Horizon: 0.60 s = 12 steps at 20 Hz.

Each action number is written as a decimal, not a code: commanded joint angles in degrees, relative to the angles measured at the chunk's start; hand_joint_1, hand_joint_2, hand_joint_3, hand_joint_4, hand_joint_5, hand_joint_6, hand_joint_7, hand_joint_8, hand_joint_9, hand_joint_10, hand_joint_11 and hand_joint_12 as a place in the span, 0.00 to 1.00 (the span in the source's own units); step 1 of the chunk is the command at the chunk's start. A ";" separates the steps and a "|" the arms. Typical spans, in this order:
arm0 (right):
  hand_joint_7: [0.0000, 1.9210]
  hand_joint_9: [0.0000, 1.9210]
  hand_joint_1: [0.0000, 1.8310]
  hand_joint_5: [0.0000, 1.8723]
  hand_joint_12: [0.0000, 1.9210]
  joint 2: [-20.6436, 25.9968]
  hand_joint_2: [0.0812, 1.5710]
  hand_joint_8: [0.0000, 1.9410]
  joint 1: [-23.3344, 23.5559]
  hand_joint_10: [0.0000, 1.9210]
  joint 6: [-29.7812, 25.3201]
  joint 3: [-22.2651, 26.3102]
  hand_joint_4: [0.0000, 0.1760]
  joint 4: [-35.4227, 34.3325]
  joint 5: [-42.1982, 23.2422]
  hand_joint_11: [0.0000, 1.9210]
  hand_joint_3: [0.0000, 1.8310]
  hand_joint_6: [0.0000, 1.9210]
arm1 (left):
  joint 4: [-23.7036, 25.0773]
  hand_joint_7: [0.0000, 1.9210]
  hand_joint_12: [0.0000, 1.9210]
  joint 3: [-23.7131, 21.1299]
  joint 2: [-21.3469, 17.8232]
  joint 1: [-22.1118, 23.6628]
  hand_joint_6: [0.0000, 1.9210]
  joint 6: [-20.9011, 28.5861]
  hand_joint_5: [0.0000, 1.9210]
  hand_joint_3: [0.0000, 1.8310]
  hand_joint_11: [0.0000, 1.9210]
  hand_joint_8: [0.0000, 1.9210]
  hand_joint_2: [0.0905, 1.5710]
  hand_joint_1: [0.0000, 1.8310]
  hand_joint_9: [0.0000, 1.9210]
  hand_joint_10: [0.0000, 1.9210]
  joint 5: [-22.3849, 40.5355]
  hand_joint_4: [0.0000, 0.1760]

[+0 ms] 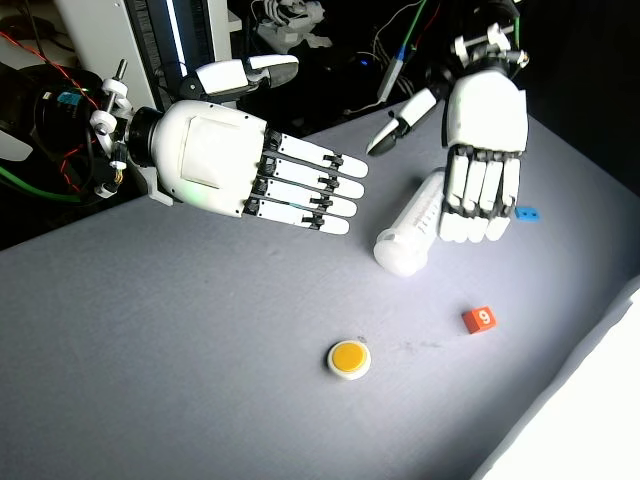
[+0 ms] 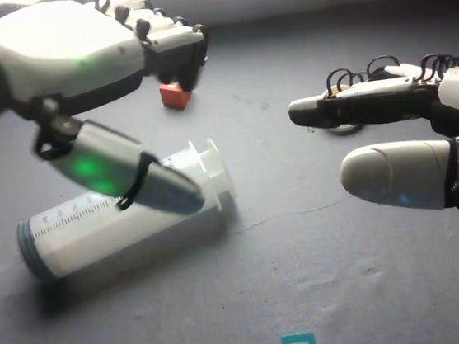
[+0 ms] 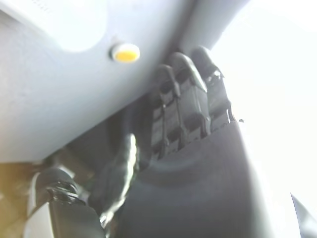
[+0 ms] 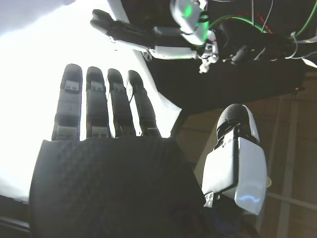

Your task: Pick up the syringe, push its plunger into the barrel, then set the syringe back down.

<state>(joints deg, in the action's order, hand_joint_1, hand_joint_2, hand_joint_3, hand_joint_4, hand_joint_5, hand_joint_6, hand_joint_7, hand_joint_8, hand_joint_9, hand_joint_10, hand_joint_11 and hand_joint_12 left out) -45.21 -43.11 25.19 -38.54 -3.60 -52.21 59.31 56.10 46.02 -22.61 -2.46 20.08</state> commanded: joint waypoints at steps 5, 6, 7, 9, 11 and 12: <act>0.65 0.63 0.02 0.62 1.00 0.13 0.65 1.00 0.26 1.00 -0.21 0.18 0.00 0.53 -7.22 0.59 0.00 1.00 | 2.01 0.84 1.00 0.61 -4.87 -1.73 1.00 -0.99 0.80 0.00 0.82 1.00 0.65 0.16 0.87 1.00 24.55 0.76; 0.74 0.72 0.02 0.75 1.00 0.13 0.66 1.00 0.24 1.00 -0.19 0.18 0.00 0.54 -7.23 0.68 0.00 1.00 | 2.18 0.83 1.00 0.61 -5.63 -2.05 1.00 -1.02 0.79 0.00 0.83 1.00 0.66 0.13 0.86 1.00 26.83 0.81; 0.76 0.75 0.03 0.77 1.00 0.12 0.67 1.00 0.23 1.00 -0.19 0.18 0.00 0.54 -7.23 0.71 0.00 1.00 | 2.51 0.82 1.00 0.64 -6.15 -2.15 1.00 -1.02 0.77 0.00 0.82 1.00 0.66 0.12 0.85 1.00 28.60 0.96; 0.77 0.76 0.04 0.76 1.00 0.07 0.68 1.00 0.23 1.00 -0.18 0.18 0.00 0.58 -7.23 0.73 0.00 1.00 | 5.02 0.79 1.00 1.04 -7.20 -1.99 1.00 -1.47 0.72 0.00 0.79 1.00 0.68 0.09 0.82 1.00 34.83 1.00; 0.78 0.78 0.09 0.77 1.00 0.02 0.71 1.00 0.24 1.00 -0.18 0.18 0.00 0.58 -7.24 0.76 0.00 1.00 | 6.52 0.81 1.00 1.47 -7.72 -1.84 1.00 -1.61 0.73 0.01 0.84 1.00 0.77 0.26 0.84 1.00 38.92 1.00; 0.78 0.79 0.14 0.78 1.00 -0.05 0.74 1.00 0.24 1.00 -0.18 0.18 0.00 0.67 -7.24 0.78 0.01 1.00 | 6.64 0.83 1.00 1.81 -7.92 -1.73 1.00 -1.69 0.74 0.01 0.90 1.00 0.81 0.39 0.88 1.00 39.75 1.00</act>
<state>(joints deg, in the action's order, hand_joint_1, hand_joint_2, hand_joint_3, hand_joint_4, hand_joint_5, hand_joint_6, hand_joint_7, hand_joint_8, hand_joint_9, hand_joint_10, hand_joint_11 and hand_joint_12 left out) -45.23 -43.11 25.43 -38.54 -3.57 -52.64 70.13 57.65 38.33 -25.17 -3.81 56.62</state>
